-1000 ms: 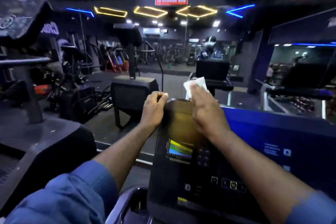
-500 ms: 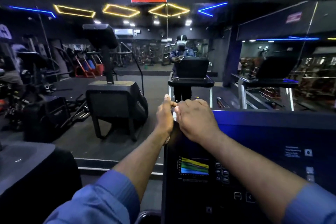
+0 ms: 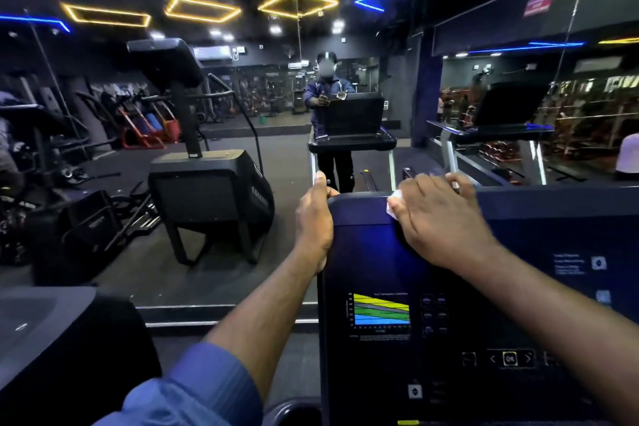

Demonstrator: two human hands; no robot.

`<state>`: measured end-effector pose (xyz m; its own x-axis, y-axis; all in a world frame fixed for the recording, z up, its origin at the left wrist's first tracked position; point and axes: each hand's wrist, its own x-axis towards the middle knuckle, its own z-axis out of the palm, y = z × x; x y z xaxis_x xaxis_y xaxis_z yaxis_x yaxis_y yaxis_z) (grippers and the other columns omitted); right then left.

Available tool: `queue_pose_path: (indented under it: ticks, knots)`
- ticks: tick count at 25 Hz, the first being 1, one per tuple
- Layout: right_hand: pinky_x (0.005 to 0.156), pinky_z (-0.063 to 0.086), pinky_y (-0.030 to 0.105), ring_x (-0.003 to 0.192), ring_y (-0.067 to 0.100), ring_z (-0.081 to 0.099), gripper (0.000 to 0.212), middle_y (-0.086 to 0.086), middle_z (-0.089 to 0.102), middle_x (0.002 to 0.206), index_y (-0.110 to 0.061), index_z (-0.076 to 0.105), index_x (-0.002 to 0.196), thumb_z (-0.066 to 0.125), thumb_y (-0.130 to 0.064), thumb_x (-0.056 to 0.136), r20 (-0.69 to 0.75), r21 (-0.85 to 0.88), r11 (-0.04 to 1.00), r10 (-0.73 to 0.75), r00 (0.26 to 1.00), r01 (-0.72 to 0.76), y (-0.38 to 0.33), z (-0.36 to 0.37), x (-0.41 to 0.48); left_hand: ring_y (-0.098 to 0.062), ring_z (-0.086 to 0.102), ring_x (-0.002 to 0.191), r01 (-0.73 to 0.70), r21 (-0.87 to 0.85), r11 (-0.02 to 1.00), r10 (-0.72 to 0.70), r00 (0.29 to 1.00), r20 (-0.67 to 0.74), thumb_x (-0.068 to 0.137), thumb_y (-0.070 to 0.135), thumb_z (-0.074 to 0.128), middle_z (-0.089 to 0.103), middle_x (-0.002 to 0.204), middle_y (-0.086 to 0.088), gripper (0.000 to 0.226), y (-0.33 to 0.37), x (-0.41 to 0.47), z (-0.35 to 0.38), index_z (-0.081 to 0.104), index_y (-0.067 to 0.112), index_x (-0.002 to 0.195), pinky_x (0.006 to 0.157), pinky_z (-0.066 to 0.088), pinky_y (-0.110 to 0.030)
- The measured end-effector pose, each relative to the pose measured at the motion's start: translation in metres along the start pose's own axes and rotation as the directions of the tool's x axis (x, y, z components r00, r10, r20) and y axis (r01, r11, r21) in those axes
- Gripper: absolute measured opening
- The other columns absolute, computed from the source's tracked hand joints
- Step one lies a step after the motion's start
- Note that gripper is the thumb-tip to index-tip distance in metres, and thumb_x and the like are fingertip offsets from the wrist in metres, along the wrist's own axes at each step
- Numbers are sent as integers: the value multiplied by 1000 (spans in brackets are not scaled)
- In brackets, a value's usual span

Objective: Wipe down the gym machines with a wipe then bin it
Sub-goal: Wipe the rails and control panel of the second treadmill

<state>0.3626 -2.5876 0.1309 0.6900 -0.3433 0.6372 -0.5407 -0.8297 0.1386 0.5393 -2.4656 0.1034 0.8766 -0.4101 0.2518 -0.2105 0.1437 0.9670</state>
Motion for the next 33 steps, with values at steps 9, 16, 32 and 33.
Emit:
queue_pose_path:
  ticks: [9,16,32,33]
  knots:
    - [125,19,50,109,24,56,45,0,58,109,-20,56,123,23,-39,99,5,103,977,-189,982,188,-87,-11,17,-22,56,69,-61,-20,998,61,998,8,92,73,41,61,65,-1,62,9,-10,2,60,23,62,79,54,-55]
    - [123,10,47,122,18,54,55,-4,57,123,-28,52,130,15,-58,102,86,-7,998,-62,994,63,15,-9,-6,-20,45,61,-141,210,967,137,990,34,101,59,48,49,60,0,60,13,-12,-1,50,16,58,62,38,-37]
    - [120,9,53,116,26,55,46,3,58,120,-18,55,131,33,-47,104,-14,92,993,-73,997,74,-30,-9,-5,-27,66,99,-257,646,719,-265,758,596,105,71,20,73,106,-16,85,88,17,44,75,5,97,101,46,-40]
    - [119,10,55,116,26,56,41,3,59,119,-21,58,127,38,-47,103,-42,54,995,-87,995,89,-6,-10,-10,-29,62,119,-306,690,656,-289,743,604,101,75,17,68,127,-17,93,90,16,51,74,4,117,113,40,-41]
